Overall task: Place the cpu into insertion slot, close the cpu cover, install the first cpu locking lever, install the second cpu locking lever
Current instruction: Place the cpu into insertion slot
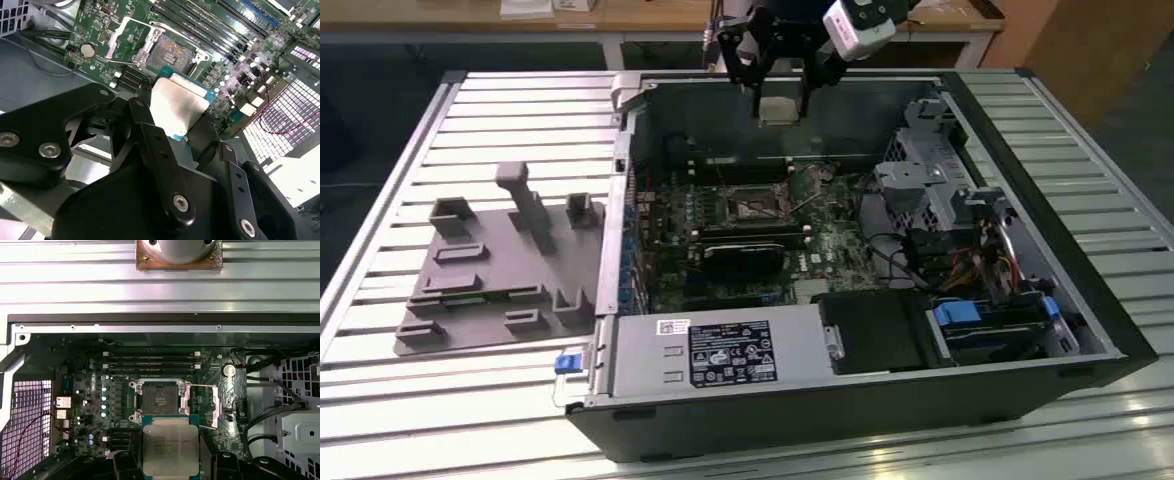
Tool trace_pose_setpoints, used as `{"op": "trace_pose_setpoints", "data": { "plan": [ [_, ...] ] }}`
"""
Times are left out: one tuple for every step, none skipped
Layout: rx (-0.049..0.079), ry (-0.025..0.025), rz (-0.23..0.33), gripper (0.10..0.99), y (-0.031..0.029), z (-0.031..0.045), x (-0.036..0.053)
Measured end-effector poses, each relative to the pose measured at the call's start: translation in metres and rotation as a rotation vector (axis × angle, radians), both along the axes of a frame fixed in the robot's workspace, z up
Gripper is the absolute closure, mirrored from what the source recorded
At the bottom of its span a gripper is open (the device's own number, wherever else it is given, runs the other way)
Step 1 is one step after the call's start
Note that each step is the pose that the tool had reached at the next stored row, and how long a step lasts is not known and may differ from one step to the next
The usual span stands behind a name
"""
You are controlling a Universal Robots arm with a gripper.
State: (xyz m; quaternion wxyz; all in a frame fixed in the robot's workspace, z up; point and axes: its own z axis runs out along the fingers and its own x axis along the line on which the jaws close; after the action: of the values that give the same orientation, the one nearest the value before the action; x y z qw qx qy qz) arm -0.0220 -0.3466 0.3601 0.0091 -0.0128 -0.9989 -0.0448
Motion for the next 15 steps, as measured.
{"op": "trace_pose_setpoints", "data": {
  "plan": [
    [0.000,0.0000,0.000,0.545,0.0000,0.0000,0.0000],
    [0.000,0.0000,0.000,0.545,0.0000,0.0000,0.0000],
    [0.000,0.0000,0.000,0.545,0.0000,0.0000,0.0000],
    [0.000,0.0000,0.000,0.545,0.0000,0.0000,0.0000],
    [0.000,0.0000,0.000,0.545,0.0000,0.0000,0.0000],
    [0.000,0.0000,0.000,0.545,0.0000,0.0000,0.0000],
    [0.000,0.0000,0.000,0.545,0.0000,0.0000,0.0000],
    [0.000,0.0000,0.000,0.545,0.0000,0.0000,0.0000],
    [0.000,0.0000,0.000,0.545,0.0000,0.0000,0.0000],
    [0.000,-0.0001,0.000,0.545,0.0000,0.0000,0.0000],
    [0.000,0.0000,0.000,0.545,0.0000,0.0000,0.0000],
    [0.000,0.0000,0.000,0.545,0.0000,-0.0001,-0.0001],
    [0.000,-0.0001,0.000,0.545,0.0000,-0.0005,-0.0001],
    [0.000,-0.0001,0.000,0.545,0.0000,-0.0014,-0.0003],
    [0.000,-0.0001,0.000,0.545,0.0000,-0.0025,-0.0007]
  ]
}}
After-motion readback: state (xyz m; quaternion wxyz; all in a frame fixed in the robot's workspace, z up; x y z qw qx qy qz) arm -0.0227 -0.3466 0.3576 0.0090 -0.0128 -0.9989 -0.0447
